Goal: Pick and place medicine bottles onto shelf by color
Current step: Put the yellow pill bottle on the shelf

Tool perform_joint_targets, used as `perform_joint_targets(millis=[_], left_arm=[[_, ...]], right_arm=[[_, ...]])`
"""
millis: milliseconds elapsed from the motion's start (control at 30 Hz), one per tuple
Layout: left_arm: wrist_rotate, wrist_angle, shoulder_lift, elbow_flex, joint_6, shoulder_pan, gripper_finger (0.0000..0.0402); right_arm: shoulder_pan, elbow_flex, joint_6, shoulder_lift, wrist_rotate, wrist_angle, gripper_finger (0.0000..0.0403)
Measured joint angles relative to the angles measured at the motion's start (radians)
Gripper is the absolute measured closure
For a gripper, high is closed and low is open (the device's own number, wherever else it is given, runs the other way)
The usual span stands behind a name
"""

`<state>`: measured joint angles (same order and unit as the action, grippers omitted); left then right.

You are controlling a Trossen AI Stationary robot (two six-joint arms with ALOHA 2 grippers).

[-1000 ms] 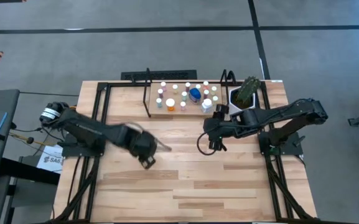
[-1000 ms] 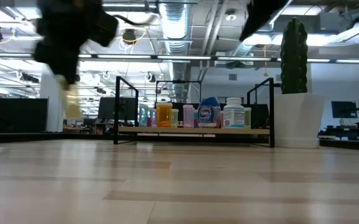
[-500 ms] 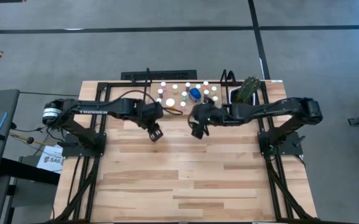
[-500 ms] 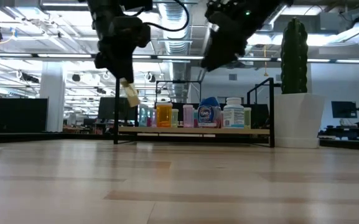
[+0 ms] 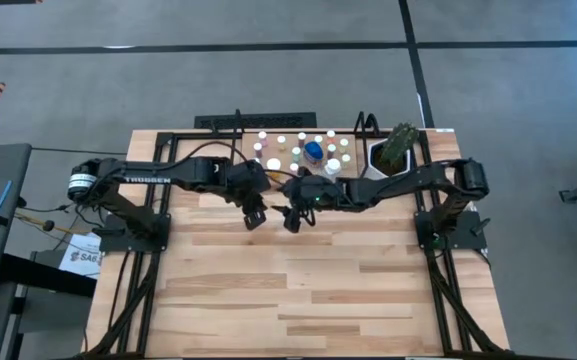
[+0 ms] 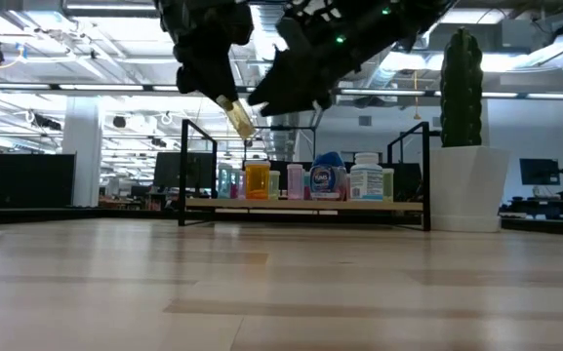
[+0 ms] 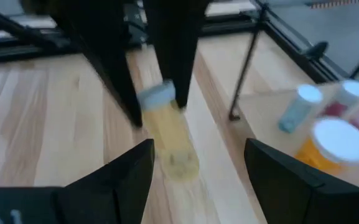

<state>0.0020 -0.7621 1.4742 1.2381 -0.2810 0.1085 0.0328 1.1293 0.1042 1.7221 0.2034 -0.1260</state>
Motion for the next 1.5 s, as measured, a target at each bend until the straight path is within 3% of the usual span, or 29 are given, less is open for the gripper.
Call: perform_joint_targets(millis=[800, 1267, 1500], left_arm=[[-0.064, 0.029, -0.001, 0.0, 0.028, -0.03, 0.0297], [-0.016, 0.087, 0.0, 0.05, 0.057, -0.043, 0.0297], [-0.012, 0.066, 0.0, 0.077, 0.063, -0.062, 0.0297]], right_arm=[[-0.005, 0.042, -0.007, 0.016, -0.053, 0.054, 0.0131], [-0.003, 0.042, -0.009, 0.017, -0.052, 0.043, 0.0131], [-0.004, 0.042, -0.02, 0.018, -0.052, 0.047, 0.0162]])
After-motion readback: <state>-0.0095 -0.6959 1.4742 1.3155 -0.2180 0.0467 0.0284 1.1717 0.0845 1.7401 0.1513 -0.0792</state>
